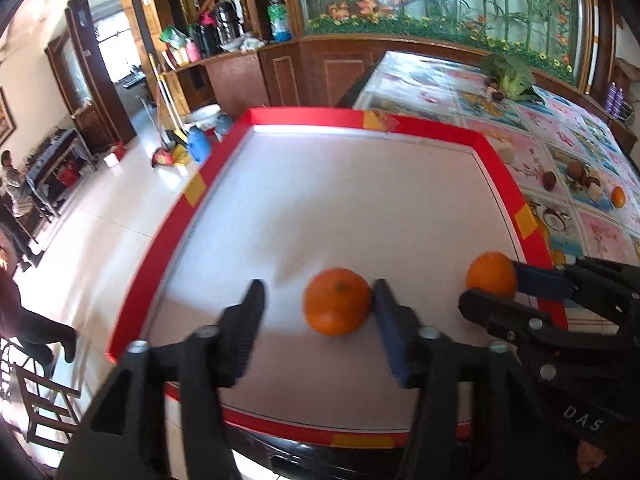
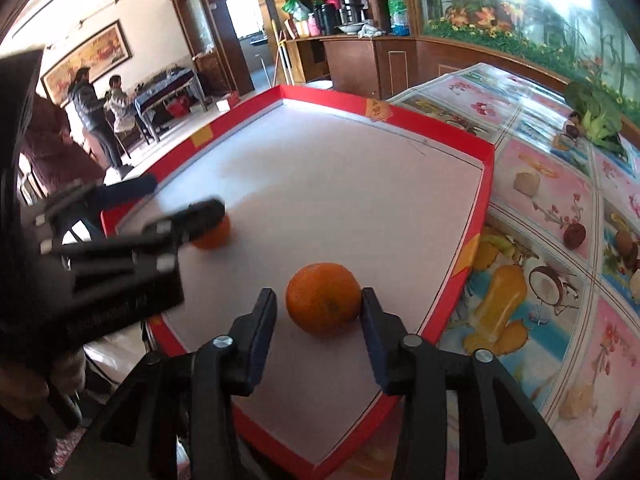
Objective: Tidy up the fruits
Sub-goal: 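Carry both oranges over the red-rimmed tray and open both tools, then move both open tools back to the fruit on the table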
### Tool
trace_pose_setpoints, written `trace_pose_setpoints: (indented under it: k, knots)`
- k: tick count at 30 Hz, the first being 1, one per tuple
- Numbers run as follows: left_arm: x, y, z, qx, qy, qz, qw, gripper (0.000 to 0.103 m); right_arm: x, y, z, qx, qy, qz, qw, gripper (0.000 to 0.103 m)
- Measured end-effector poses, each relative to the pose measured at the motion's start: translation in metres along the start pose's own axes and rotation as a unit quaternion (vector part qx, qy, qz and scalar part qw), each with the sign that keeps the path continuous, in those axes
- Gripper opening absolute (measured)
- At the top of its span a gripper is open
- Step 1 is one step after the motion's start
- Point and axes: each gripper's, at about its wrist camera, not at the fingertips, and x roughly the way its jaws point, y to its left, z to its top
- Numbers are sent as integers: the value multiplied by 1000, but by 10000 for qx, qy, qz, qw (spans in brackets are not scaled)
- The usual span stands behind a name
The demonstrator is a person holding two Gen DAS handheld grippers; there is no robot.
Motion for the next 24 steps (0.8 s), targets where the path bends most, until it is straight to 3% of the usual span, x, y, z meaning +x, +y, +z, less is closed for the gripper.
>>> trace_pose_setpoints:
  k: [2,5,12,16,24]
  knots:
    - [-6,4,2,-41,-152,141,9998,73,-4,9,-6,-67,90,66,9999,69]
    - [-13,13,7,-129,-291,274,9991,77,-8,6,-9,172,125,145,9997,68]
    - [-17,30,11,-337,-357,448,9978,77,-15,-4,-12,885,422,792,9920,67]
    - [-19,33,11,-348,-368,465,9976,77,-16,-4,-12,979,413,936,9899,68]
    - [-22,29,12,-319,-359,392,9981,77,-18,-22,-9,1560,468,1981,9666,68]
